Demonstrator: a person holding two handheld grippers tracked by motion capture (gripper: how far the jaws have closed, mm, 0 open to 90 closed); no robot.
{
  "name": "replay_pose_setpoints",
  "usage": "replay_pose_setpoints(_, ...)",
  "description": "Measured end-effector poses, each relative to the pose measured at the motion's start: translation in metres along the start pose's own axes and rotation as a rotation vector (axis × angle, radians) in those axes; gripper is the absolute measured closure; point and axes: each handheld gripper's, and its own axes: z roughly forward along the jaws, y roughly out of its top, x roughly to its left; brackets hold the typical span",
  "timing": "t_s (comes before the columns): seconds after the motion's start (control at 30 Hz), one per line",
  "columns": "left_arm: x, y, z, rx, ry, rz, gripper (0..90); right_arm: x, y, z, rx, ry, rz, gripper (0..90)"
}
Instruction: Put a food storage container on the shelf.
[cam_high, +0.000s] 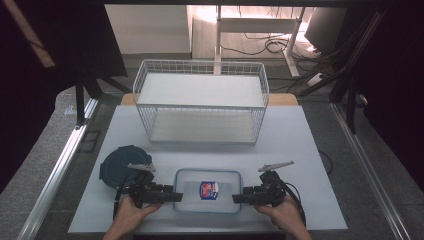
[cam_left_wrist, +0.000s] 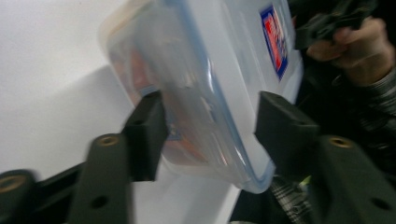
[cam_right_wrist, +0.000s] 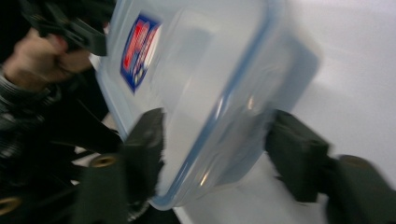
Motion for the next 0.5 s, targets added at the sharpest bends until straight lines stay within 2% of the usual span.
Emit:
replay_pose_setpoints(0.1, -0.003, -0.001, 0.0, -0.015, 0.008, 0.0, 48.5, 0.0, -0.002, -0.005, -0.014, 0.013, 0.019, 46.8)
replay_pose_setpoints(0.2, -0.006, -0.002, 0.0, -0.051, 0.02, 0.0, 51.2, 0.005, -0.005, -0.009, -0.042, -0.011, 0.042, 50.3)
replay_pose_setpoints(0.3, -0.012, 0.0, 0.0, -0.063, 0.058, 0.031, 54.3, 0.01, -0.005, -0.012, -0.076, -0.047, 0.017, 51.8)
replay_pose_setpoints(0.33, -0.014, 0.0, 0.0, -0.064, 0.07, 0.038, 54.3, 0.013, -0.004, -0.013, -0.085, -0.068, -0.007, 51.1)
replay_pose_setpoints(0.37, -0.014, 0.0, 0.0, -0.064, 0.07, 0.038, 54.4, 0.013, -0.004, -0.013, -0.085, -0.068, -0.007, 51.1)
replay_pose_setpoints(0.4, -0.015, 0.0, 0.001, -0.065, 0.074, 0.038, 54.4, 0.016, -0.003, -0.012, -0.088, -0.102, -0.039, 50.1)
replay_pose_setpoints(0.5, -0.013, 0.0, 0.001, -0.081, 0.075, 0.03, 54.7, 0.016, -0.003, -0.011, -0.1, -0.11, -0.047, 49.9)
